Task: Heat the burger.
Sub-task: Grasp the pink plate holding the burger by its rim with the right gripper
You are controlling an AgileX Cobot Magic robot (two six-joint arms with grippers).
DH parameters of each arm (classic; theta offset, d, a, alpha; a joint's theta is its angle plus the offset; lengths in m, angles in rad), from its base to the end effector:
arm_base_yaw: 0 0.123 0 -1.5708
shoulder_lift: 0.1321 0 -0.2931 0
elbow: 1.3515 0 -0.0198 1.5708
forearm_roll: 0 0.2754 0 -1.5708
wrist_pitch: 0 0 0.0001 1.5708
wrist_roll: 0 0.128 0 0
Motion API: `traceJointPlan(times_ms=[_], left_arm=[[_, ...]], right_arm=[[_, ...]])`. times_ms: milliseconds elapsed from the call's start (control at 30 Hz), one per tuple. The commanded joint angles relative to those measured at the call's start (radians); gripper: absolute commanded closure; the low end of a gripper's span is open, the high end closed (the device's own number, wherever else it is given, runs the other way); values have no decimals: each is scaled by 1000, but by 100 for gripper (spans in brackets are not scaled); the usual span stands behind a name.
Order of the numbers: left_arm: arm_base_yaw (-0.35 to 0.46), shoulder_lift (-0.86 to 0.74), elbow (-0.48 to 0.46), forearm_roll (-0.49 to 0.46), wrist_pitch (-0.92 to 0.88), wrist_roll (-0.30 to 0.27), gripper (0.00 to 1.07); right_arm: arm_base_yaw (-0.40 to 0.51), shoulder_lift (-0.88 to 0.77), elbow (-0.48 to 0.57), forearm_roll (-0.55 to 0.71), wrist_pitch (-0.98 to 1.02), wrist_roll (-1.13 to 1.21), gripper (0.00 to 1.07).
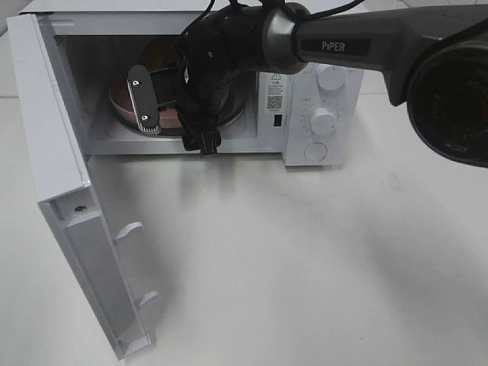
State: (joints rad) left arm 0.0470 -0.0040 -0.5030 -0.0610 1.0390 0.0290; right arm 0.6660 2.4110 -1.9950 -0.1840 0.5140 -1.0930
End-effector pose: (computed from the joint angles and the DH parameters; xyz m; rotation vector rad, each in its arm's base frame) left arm 0.0421 -0.0048 0.2760 -0.0159 2.0142 -0.0243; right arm 0.4747 0.3583 0.1233 -1.9715 1.4324 -0.3769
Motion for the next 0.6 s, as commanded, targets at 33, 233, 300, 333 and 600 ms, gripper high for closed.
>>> traceJointPlan(times_ms=[33,233,300,333,600], left_arm=[[3,-21,3,0,-2,-4,11],[3,-21,3,0,-2,-4,11],[3,-21,3,0,-2,-4,11],[3,-21,3,0,-2,-4,11],[3,-21,3,0,-2,-4,11]], right_arm=[[-6,13,-30,-4,9,16,21],[-24,13,-34,-4,-5,16,21],[-32,15,-34,-5,-11,16,21],[-32,15,-34,-5,-11,16,21],[-40,61,-62,4,-32,11,22]])
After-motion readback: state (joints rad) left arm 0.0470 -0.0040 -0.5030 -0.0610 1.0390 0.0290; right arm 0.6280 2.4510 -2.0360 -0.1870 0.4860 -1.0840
